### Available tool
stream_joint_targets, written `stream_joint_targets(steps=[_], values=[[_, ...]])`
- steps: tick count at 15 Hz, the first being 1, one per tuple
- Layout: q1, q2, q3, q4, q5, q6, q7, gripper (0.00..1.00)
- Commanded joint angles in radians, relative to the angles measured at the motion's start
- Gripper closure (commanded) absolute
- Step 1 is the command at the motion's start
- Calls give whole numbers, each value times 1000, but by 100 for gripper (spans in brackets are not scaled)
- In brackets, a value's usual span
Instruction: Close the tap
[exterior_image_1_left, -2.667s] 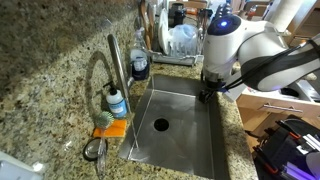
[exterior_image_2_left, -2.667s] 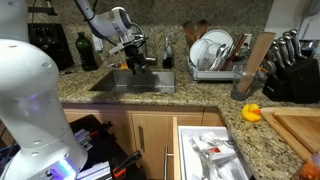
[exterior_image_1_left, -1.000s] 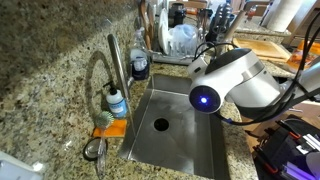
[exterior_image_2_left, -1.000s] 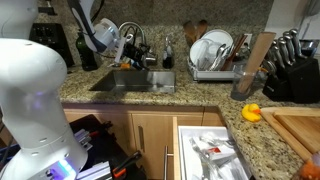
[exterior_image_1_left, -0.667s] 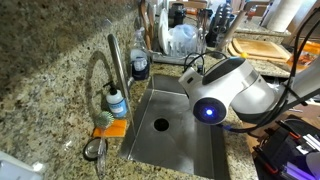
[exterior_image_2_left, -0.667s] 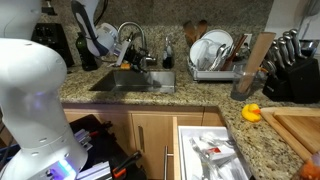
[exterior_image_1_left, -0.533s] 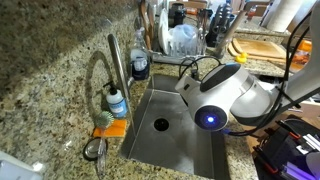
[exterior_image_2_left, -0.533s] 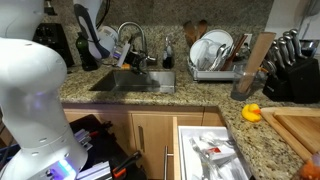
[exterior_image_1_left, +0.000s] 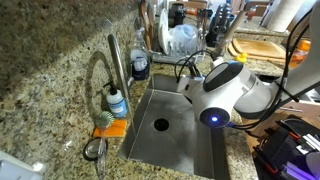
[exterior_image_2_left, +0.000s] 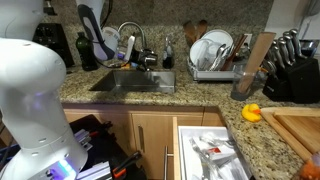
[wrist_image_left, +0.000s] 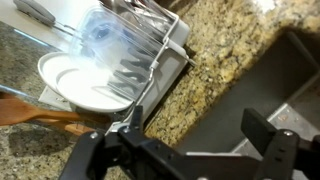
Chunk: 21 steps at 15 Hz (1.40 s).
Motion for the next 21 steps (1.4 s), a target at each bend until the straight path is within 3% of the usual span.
stream_joint_targets(steps=[1, 2, 5, 6, 9, 13, 15, 19, 20, 21], values=[[-9, -38, -7, -62, -137, -113, -35, 0], [-25, -7, 17, -16, -80, -74, -21, 0], [-26, -8, 15, -30, -120, -115, -21, 0], [-55, -21, 17, -46, -203, 32, 29, 0], [-63, 24, 12, -19, -364, 150, 87, 0], [-124, 43, 3, 26, -633, 363, 149, 0], [-177, 27, -2, 37, -785, 495, 196, 0], [-290, 4, 18, 74, -1146, 707, 410, 0], [-252, -5, 51, 116, -1034, 755, 353, 0], [-272, 20, 18, 76, -1050, 673, 362, 0]])
